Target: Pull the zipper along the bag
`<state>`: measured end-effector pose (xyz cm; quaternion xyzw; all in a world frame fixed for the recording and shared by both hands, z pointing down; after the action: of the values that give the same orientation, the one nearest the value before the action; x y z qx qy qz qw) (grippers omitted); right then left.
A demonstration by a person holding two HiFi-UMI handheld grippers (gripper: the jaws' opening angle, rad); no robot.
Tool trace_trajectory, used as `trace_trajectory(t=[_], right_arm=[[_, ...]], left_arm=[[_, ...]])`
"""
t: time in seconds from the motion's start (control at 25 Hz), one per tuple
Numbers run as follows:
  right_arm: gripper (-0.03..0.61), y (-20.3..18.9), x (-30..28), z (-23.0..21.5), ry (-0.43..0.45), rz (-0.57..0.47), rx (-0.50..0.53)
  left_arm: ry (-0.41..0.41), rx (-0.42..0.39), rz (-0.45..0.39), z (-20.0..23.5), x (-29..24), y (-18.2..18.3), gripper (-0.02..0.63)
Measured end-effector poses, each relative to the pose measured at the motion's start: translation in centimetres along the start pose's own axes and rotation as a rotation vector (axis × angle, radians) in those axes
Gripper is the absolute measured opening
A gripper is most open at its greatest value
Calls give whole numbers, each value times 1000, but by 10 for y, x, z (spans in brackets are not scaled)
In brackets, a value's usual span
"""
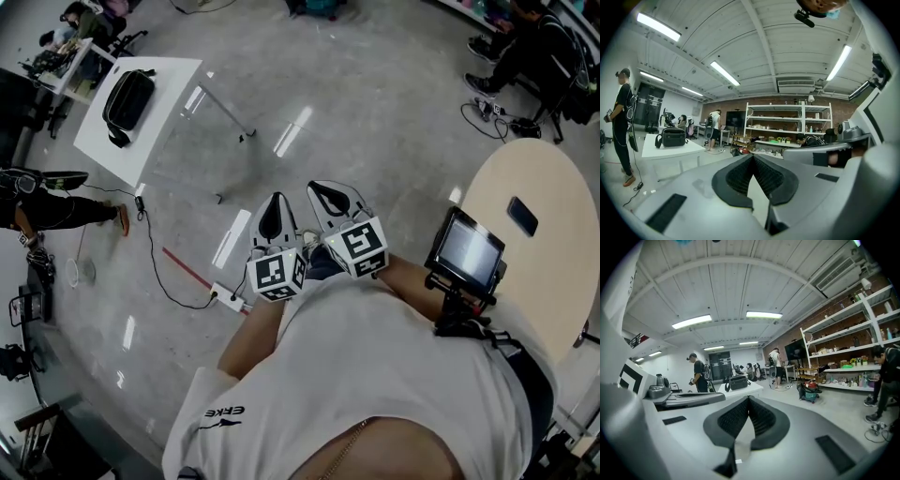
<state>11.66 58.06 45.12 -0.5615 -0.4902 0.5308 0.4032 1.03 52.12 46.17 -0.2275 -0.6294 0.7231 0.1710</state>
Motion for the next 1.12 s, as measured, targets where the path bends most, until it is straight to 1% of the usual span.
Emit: trace_trajectory(t=[0.12, 0.32, 0.64, 0.76, 0.96, 1.12], right_arm=[[5, 14, -43, -2, -2, 0, 6], [5, 31, -100, 9, 8, 0, 14], [5, 46, -175, 30, 9, -5, 24], [5, 47, -191, 39, 24, 10, 32], [5, 49, -215, 45, 55, 32, 42], [5, 52, -241, 48, 104, 49, 56]], left_arm=[[4, 4, -13, 35, -27, 13, 3], [18, 9, -23, 88, -53, 28, 3], [34, 19, -41, 162, -80, 39, 3], [51, 37, -34, 181, -83, 38, 3], [83, 66, -34, 199, -85, 36, 3], [132, 83, -31, 218, -95, 36, 3]])
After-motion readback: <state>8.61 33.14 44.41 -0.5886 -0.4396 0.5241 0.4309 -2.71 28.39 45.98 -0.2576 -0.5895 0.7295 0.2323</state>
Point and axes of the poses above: the fingertips, and each gripper's own axes: x backward along the fingers, z to its left, y out of its top, the point moved 6 cm from there along x, backward along the fingers, and after that the axes turned 4 degrees about -y, right-handed, at the moved point
